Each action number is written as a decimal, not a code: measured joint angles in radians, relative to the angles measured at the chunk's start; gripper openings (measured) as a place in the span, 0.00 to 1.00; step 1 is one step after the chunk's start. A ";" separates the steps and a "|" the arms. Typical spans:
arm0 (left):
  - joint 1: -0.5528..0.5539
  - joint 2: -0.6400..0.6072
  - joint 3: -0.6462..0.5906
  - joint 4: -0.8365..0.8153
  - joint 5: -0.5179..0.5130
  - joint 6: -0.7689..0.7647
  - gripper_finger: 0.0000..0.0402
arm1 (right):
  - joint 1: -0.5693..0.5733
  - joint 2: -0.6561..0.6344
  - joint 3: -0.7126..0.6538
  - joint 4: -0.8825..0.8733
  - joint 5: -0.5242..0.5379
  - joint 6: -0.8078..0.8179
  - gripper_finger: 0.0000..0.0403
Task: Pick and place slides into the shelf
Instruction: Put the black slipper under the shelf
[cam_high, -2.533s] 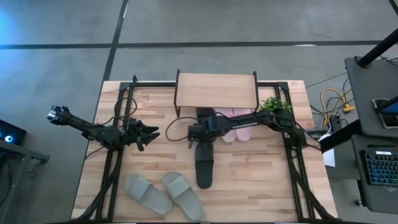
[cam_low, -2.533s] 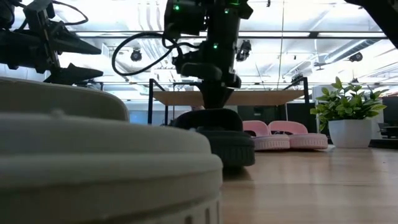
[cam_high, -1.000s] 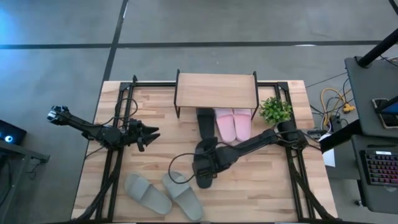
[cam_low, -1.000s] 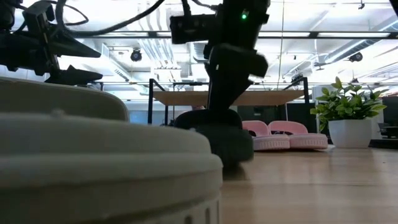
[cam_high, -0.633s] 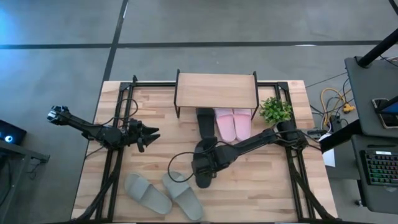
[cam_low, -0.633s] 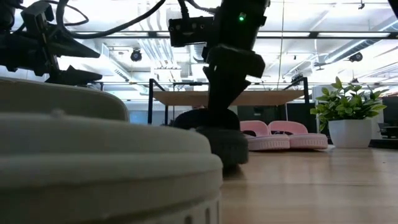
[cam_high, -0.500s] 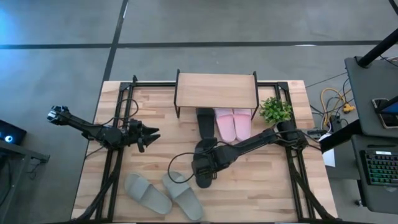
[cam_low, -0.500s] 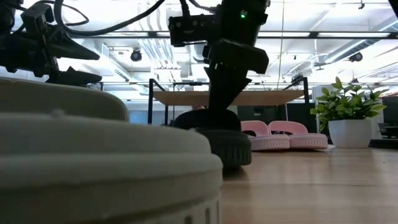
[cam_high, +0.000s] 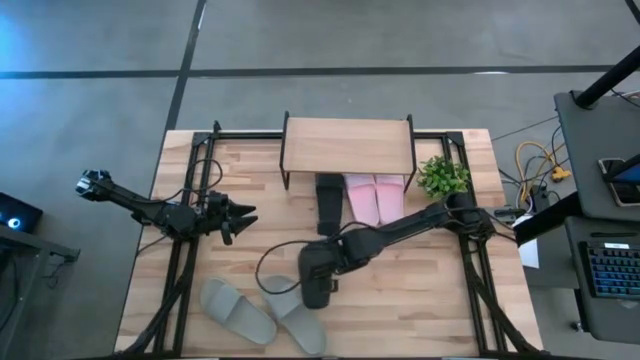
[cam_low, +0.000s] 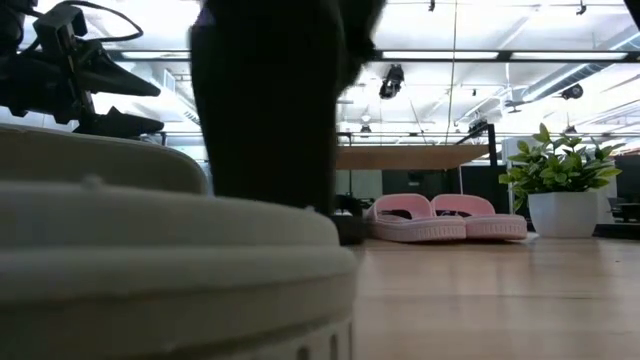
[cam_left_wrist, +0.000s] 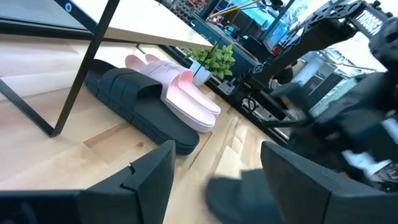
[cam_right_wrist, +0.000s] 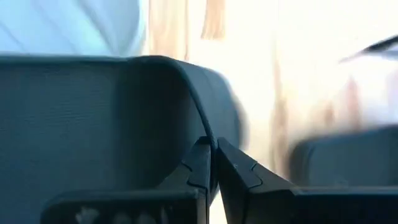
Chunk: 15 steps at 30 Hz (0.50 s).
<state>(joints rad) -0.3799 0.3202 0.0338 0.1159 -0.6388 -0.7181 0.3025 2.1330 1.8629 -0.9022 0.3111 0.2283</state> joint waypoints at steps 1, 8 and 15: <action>0.000 0.000 0.000 0.000 0.000 0.000 0.56 | -0.002 -0.002 0.018 0.005 0.026 -0.002 0.02; 0.000 0.000 0.000 0.000 0.000 0.000 0.56 | -0.056 -0.004 0.110 0.042 0.258 -0.068 0.02; 0.000 0.000 0.000 0.000 0.000 0.000 0.56 | -0.158 -0.004 0.066 0.058 0.293 -0.142 0.02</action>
<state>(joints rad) -0.3799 0.3202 0.0338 0.1162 -0.6392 -0.7181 0.1445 2.1292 1.9292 -0.8443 0.6037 0.0865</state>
